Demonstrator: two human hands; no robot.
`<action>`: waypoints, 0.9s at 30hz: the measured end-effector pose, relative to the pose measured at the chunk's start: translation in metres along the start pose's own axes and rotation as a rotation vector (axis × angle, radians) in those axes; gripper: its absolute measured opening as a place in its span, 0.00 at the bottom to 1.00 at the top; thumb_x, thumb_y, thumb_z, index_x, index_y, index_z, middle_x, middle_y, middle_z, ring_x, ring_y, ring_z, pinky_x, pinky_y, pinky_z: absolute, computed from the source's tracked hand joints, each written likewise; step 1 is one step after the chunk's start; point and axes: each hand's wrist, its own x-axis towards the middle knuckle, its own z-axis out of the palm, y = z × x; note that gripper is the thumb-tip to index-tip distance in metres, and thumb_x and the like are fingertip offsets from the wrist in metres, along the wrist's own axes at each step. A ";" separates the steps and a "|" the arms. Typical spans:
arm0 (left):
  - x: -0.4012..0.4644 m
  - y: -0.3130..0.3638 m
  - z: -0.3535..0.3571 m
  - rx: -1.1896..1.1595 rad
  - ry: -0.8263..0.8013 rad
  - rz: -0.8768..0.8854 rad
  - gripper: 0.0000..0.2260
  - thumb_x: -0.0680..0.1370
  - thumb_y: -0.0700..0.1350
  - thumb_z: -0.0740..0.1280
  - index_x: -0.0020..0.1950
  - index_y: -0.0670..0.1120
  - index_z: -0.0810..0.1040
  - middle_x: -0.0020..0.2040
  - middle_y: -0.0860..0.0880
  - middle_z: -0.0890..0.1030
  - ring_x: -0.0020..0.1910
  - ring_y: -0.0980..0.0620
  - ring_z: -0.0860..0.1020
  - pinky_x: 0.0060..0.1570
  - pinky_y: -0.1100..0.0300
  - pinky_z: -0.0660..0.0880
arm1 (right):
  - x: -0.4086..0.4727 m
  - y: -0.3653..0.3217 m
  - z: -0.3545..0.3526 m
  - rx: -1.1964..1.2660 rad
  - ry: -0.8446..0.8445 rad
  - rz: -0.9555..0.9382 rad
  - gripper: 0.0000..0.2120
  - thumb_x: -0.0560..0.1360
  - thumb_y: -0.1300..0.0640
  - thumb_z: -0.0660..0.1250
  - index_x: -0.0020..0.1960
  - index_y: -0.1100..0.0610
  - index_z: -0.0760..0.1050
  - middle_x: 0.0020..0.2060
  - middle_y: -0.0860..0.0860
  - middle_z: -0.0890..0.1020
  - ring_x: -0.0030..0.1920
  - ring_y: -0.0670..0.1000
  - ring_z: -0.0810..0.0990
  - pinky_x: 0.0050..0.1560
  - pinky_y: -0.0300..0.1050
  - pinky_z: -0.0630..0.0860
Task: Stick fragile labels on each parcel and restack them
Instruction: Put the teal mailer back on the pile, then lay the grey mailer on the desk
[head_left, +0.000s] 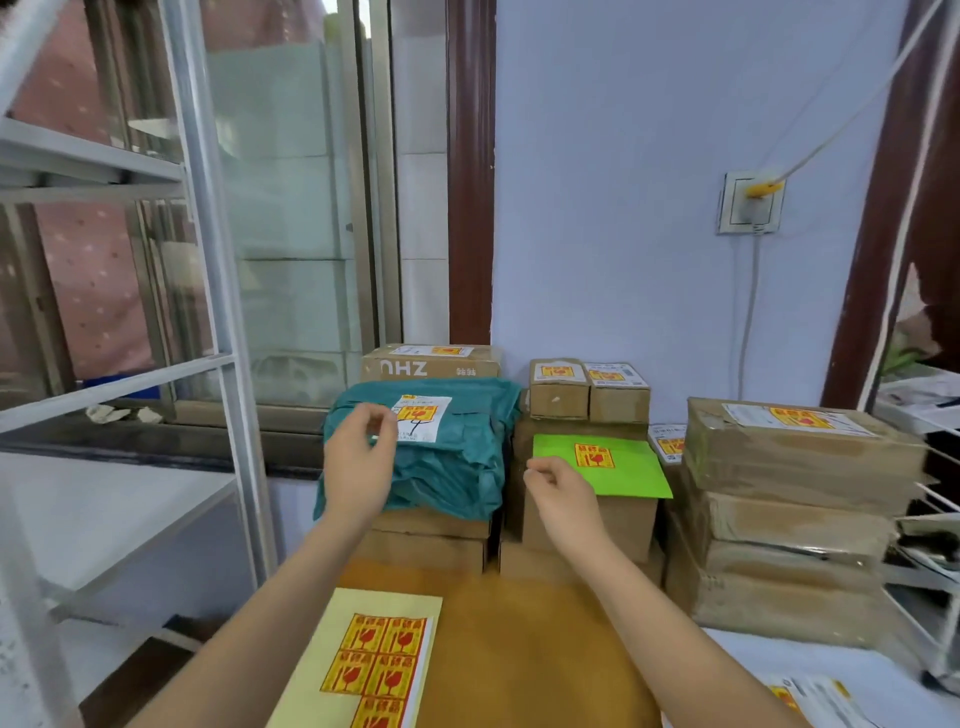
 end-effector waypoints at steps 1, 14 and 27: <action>-0.012 0.005 0.007 -0.001 -0.054 0.017 0.06 0.80 0.44 0.62 0.46 0.45 0.76 0.43 0.52 0.79 0.44 0.54 0.76 0.41 0.60 0.72 | -0.006 0.002 -0.005 -0.025 0.000 -0.001 0.14 0.81 0.56 0.58 0.65 0.57 0.72 0.54 0.49 0.76 0.51 0.45 0.72 0.40 0.30 0.66; -0.181 0.010 0.122 0.040 -0.763 -0.052 0.06 0.80 0.50 0.61 0.50 0.50 0.76 0.43 0.53 0.79 0.44 0.53 0.77 0.43 0.60 0.71 | -0.081 0.101 -0.097 -0.288 0.045 0.151 0.10 0.79 0.58 0.59 0.56 0.61 0.75 0.45 0.56 0.79 0.46 0.54 0.77 0.46 0.46 0.72; -0.255 0.012 0.174 0.169 -1.080 -0.246 0.20 0.80 0.53 0.61 0.71 0.49 0.65 0.64 0.49 0.75 0.58 0.50 0.75 0.52 0.59 0.72 | -0.132 0.181 -0.212 -0.842 0.117 0.373 0.12 0.79 0.54 0.56 0.37 0.54 0.64 0.47 0.53 0.72 0.52 0.56 0.73 0.47 0.47 0.71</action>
